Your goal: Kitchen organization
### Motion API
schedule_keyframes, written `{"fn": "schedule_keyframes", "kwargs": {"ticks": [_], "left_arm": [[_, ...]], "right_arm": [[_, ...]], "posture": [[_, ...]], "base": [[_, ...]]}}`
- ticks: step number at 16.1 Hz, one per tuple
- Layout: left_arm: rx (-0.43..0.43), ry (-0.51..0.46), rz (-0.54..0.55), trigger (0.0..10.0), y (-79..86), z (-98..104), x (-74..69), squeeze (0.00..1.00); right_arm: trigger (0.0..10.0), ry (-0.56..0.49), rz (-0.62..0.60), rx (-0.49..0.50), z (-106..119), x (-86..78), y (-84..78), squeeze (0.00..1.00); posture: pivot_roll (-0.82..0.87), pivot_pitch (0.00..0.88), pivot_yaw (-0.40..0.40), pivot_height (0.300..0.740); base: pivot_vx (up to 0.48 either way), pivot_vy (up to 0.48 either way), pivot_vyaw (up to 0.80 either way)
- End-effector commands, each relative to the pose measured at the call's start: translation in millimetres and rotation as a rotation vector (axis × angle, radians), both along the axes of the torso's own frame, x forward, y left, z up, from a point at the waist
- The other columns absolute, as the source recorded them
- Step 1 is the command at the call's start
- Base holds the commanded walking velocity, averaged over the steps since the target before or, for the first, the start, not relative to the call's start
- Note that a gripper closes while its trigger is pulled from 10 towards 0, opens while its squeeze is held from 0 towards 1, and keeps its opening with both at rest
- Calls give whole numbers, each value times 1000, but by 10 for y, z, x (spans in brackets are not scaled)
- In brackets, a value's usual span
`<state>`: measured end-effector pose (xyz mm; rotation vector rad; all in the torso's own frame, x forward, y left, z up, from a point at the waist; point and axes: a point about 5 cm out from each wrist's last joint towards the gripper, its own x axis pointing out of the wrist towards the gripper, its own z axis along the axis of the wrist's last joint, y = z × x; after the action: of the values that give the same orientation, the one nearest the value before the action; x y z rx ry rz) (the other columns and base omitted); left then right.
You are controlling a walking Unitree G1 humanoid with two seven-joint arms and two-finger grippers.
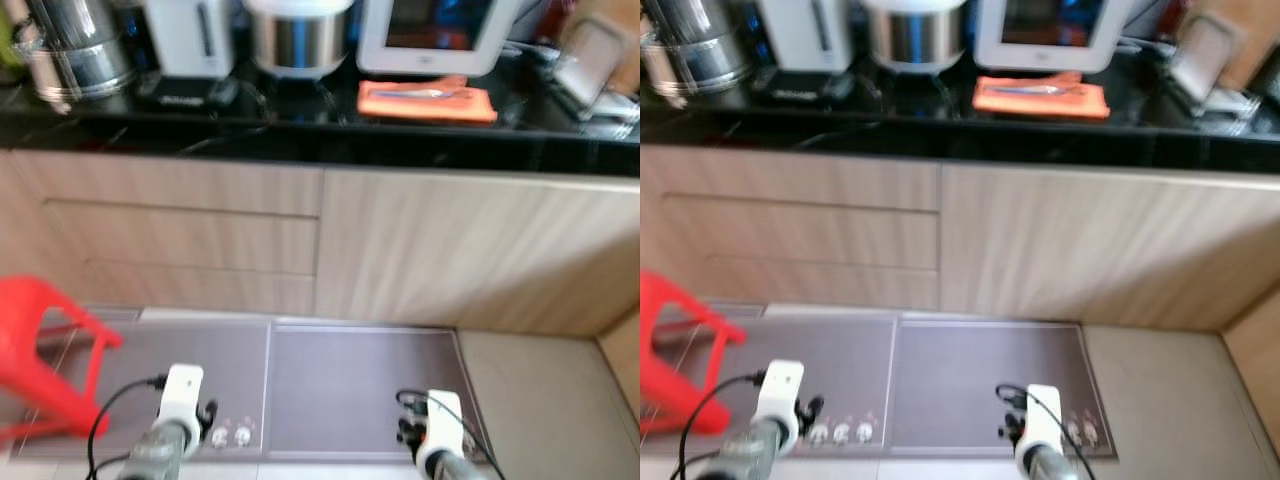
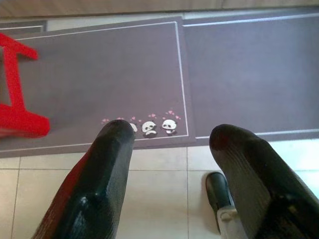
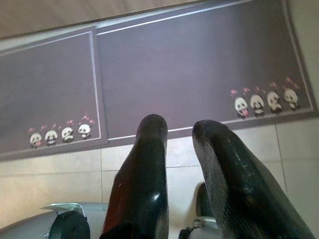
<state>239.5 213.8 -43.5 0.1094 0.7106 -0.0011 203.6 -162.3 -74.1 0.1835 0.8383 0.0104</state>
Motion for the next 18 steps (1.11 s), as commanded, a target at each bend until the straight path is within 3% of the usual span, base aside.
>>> {"fn": "schedule_keyframes", "kwargs": {"ticks": [1,7,13,18], "left_arm": [[-6,29,15,10000,-17,-48,-54,0],[-24,42,40,10000,-18,-105,-147,0],[-18,45,29,10000,-46,-111,-145,0],[-17,46,40,10000,-55,-105,-129,0]], "right_arm": [[10000,29,-21,2,-39,-73,-45,0],[10000,58,8,-16,-76,-143,-54,0],[10000,56,7,-21,-70,-129,-53,0],[10000,66,-10,-25,-75,-139,-86,0]], "posture": [[146,0,-24,740],[150,0,-37,740],[140,0,-39,740],[143,0,-48,740]], "base": [[0,0,-744],[0,0,-720],[0,0,-695],[0,0,-241]]}}
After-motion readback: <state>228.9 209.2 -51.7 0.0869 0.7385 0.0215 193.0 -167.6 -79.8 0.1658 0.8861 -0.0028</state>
